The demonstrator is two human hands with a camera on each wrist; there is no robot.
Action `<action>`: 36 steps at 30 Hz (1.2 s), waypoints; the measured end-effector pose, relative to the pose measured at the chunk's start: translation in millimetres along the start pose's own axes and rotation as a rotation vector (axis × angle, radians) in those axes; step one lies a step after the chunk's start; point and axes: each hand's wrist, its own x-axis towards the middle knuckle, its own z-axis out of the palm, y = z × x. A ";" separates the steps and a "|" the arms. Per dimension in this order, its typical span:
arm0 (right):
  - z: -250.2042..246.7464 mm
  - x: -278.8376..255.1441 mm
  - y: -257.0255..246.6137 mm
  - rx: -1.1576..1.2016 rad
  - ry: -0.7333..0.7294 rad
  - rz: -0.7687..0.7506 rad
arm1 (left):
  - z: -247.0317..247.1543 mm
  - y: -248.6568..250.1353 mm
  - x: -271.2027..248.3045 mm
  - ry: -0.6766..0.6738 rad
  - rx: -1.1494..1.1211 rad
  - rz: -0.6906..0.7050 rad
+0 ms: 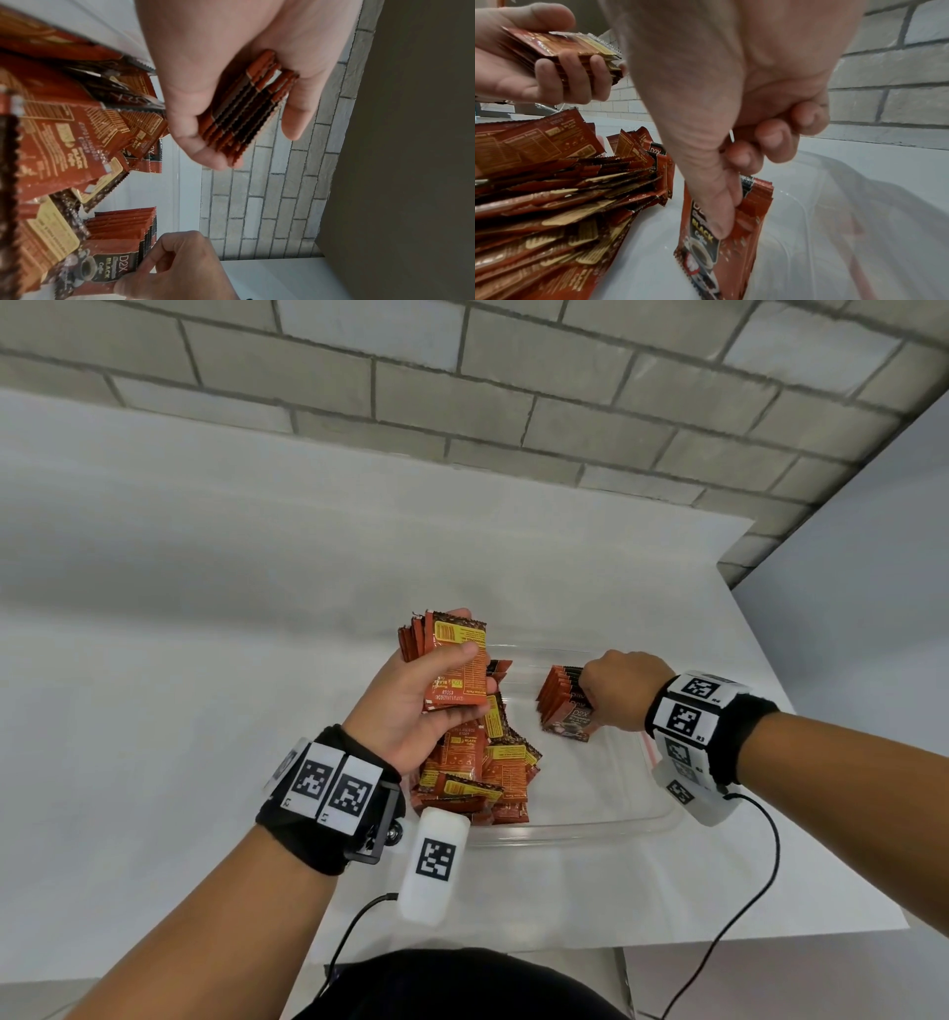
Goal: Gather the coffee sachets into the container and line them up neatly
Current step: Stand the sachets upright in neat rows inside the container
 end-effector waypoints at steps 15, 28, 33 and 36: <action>-5.2 -7.1 5.2 0.042 0.062 0.002 | -0.5 -6.9 3.3 -0.018 -0.021 -0.016; -41.6 -76.6 -16.3 1.209 0.367 -0.267 | 19.0 -18.2 4.9 -0.240 0.054 -0.133; -34.2 -78.4 -9.3 1.377 0.542 -0.224 | 23.8 -22.0 7.8 -0.243 0.083 -0.157; -30.7 -84.1 -4.1 1.270 0.740 -0.222 | 24.2 -23.5 11.4 -0.198 0.006 -0.132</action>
